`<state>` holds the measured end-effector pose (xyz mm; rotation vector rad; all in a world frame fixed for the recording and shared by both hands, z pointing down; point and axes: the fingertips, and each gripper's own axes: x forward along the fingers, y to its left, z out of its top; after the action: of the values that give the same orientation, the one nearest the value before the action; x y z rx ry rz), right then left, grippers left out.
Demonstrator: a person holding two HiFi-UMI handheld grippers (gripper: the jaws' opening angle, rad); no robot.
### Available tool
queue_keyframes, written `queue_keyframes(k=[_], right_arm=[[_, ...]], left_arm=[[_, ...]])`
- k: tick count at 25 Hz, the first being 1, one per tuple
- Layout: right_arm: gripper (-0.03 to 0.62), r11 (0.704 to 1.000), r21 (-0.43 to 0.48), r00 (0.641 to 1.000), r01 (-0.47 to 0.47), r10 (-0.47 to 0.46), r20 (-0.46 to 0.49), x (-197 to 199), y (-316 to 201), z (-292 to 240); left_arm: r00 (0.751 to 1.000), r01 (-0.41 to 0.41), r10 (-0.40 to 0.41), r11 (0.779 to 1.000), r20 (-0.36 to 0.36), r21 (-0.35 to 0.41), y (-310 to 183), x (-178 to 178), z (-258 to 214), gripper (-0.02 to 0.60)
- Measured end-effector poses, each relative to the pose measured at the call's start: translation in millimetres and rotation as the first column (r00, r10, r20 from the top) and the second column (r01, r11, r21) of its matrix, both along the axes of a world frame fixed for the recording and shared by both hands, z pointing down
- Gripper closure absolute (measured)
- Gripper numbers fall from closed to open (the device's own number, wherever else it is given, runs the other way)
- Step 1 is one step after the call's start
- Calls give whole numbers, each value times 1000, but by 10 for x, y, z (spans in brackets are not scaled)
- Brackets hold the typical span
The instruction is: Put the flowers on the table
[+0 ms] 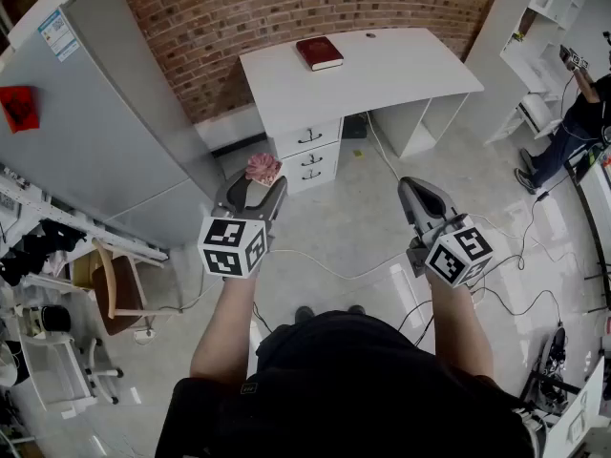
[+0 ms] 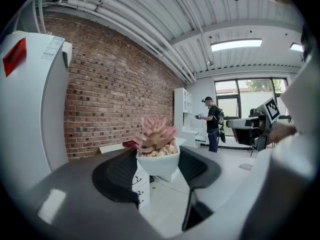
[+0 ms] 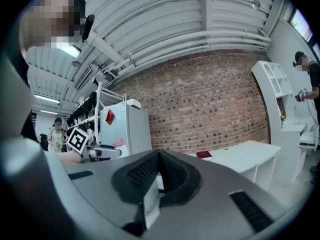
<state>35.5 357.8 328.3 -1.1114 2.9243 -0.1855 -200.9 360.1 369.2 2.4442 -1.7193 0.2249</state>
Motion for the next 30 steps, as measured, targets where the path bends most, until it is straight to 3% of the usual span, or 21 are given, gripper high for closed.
queue_keyframes(k=[9,20,30], right_arm=[[582,999,7,999,-31,31,-16,-204,80,4],[582,996,-79,998,-49,51,28,-387,358,199],[582,994,-92,996,-65,70,60,-353,-107,272]], left_arm=[[1000,-26,26,1000,3,-4,77,-175,69,321],[997,-68,68,998,-29,-8,203,-431,186,321],[997,-81,81,996,5,-24,-191,-347,222,321]])
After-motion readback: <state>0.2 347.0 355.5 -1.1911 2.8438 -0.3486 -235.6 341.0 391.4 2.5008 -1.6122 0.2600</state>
